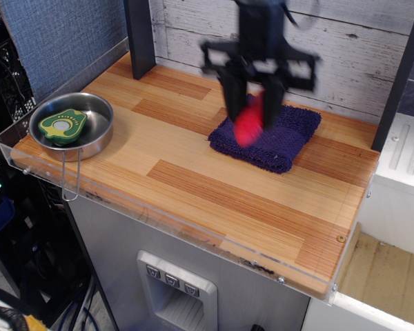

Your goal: Put the red fork on the other side of the purple rag.

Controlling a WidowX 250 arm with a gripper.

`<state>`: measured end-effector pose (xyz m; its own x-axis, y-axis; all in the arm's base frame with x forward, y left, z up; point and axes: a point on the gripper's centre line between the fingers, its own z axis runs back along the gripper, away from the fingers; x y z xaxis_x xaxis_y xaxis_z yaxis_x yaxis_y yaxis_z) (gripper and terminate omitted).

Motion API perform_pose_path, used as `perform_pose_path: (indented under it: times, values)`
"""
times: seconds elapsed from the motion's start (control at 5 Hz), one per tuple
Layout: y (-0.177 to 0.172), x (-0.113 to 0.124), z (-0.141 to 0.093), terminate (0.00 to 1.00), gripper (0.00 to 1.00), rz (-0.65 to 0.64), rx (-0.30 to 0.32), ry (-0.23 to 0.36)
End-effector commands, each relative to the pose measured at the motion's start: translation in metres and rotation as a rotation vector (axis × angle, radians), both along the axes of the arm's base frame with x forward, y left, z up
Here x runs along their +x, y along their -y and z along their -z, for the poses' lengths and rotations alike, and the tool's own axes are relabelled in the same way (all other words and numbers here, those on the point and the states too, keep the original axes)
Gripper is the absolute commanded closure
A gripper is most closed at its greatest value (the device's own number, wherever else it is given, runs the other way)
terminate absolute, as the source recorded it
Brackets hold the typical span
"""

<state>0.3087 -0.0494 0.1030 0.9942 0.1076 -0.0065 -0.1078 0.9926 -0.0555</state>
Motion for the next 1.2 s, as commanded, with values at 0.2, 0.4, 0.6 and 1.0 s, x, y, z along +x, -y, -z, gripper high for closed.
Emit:
perform_pose_path:
  times: [0.2,0.4,0.6,1.0]
  values:
    - [0.046,-0.003,0.054,0.00,1.00,0.003,0.027,-0.090]
    - [0.057,0.001,0.070,0.00,1.00,0.086,0.019,-0.131]
    - [0.065,0.001,0.076,0.00,1.00,0.150,0.027,-0.152]
    - [0.069,-0.003,0.079,0.00,0.00,0.171,-0.004,-0.147]
